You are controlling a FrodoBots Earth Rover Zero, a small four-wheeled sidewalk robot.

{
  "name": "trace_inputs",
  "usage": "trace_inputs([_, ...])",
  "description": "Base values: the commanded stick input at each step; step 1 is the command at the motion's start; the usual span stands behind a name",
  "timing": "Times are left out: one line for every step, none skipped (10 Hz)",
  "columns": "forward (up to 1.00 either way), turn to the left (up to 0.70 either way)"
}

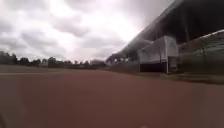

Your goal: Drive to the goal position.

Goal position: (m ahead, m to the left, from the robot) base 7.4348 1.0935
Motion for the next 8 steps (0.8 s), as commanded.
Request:
trace_inputs([0.7,0.0])
trace_inputs([0.7,0.0])
trace_inputs([0.7,0.0])
trace_inputs([0.7,0.0])
trace_inputs([0.7,0.0])
trace_inputs([0.7,0.0])
trace_inputs([0.7,0.0])
trace_inputs([0.7,0.0])
